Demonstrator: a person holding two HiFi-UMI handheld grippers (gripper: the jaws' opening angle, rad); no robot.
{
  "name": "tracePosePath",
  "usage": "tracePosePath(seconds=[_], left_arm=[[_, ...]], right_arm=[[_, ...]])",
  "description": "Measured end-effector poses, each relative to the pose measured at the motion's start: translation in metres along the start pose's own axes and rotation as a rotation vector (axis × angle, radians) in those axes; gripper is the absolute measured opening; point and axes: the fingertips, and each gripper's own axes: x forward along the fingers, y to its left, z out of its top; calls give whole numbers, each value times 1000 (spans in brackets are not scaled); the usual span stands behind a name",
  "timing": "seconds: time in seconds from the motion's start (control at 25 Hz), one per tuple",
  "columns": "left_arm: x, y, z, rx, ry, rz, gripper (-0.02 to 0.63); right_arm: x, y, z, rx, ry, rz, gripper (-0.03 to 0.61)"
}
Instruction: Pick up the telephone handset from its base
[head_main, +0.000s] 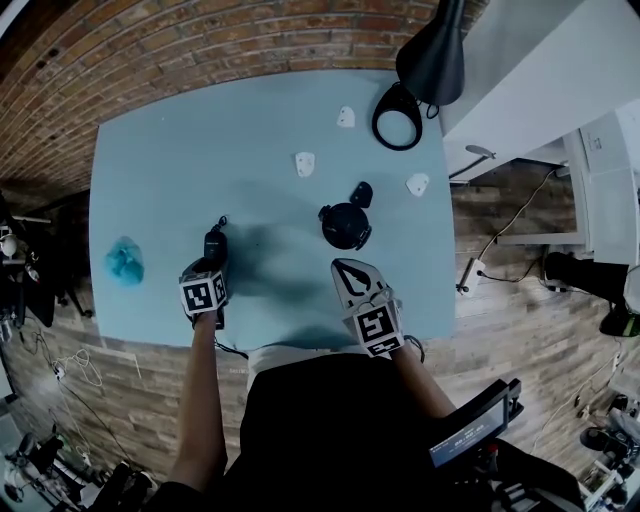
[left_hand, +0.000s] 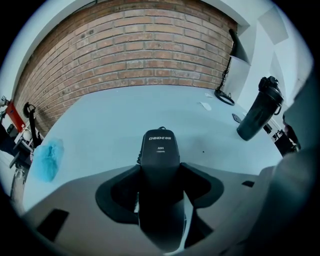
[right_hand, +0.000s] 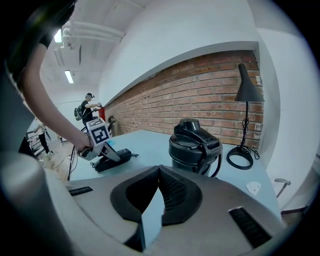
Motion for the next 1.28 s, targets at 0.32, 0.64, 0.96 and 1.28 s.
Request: tracePosePath(seconds=[0.32,0.64,0.96,1.28], left_arm=[[0,-2,-1,-2,3,0,279],[-3,-4,-1,10,10,6,279],[-5,-10,-2,30,17,1,279],[-9,-11,-4,18,22,1,281]], right_arm=[[-3,-3,-3,2,9,-15,8],[-4,-5,-1,1,2,-20,7],[-7,-7,-5,13,6,-27,8],[-8,-9,-3,16,5,-33,8]])
